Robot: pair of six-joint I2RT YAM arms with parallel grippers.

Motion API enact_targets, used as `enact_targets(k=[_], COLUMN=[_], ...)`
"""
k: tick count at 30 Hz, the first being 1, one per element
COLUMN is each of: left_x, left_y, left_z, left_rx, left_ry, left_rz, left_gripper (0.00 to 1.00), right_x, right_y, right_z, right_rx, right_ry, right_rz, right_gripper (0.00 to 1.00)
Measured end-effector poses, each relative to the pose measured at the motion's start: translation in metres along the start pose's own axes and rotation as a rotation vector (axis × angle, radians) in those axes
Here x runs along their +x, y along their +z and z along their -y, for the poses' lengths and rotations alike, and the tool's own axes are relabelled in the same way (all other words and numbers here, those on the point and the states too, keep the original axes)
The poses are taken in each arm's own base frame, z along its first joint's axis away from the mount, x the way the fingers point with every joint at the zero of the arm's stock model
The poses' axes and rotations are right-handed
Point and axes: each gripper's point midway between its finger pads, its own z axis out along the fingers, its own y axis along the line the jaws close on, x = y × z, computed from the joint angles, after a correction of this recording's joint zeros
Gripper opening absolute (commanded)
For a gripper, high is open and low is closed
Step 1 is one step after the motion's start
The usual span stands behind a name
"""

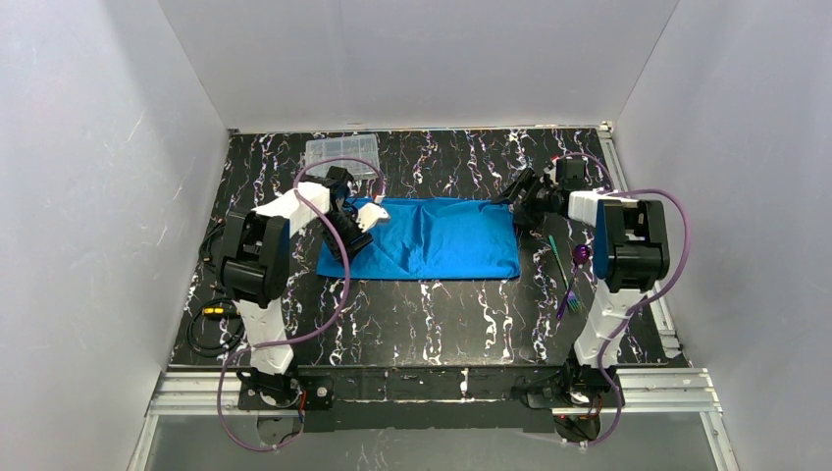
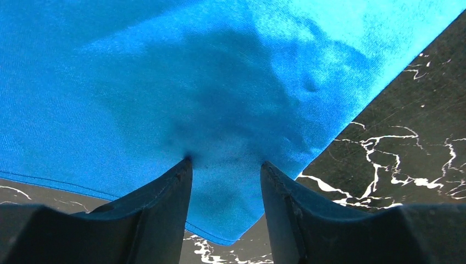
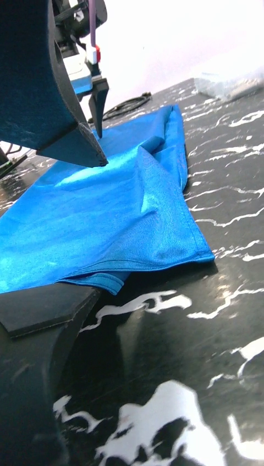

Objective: Fold the napkin into a case and place the utensils inside
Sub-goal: Pick up the rectangle-folded napkin from the center of the board.

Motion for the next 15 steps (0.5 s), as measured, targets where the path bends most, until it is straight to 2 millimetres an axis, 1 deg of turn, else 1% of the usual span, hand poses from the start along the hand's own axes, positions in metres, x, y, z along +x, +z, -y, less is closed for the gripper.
enact_targets(k=[4, 7, 9, 11, 13, 15], left_x=[0.002, 0.003, 0.003, 0.004, 0.004, 0.004], left_y=[0.001, 0.001, 0.001, 0.001, 0.001, 0.001], left_z=[-0.002, -0.002, -0.003, -0.003, -0.003, -0.003], left_rx=[-0.039, -0.053, -0.058, -0.061, -0.061, -0.061], left_ry=[0.055, 0.082, 0.092, 0.097, 0.102, 0.103], left_rz=[-0.026, -0.037, -0.042, -0.045, -0.047, -0.048], left_gripper=[0.47, 0.47, 0.47, 0.47, 0.47, 0.47], right_x=[-0.006, -0.007, -0.003, 0.0, -0.003, -0.009], right_y=[0.005, 0.003, -0.005, -0.019, -0.035, -0.046], right_z=[-0.008, -0.02, -0.032, -0.048, -0.069, -0.081], right_rx=[-0.078, -0.154, -0.223, -0.286, -0.342, -0.358], right_ry=[0.007, -0.002, -0.017, -0.058, -0.13, -0.195], right_rz=[0.023, 0.044, 0.061, 0.078, 0.114, 0.158], right_gripper=[0.79, 0.79, 0.79, 0.79, 0.79, 0.8])
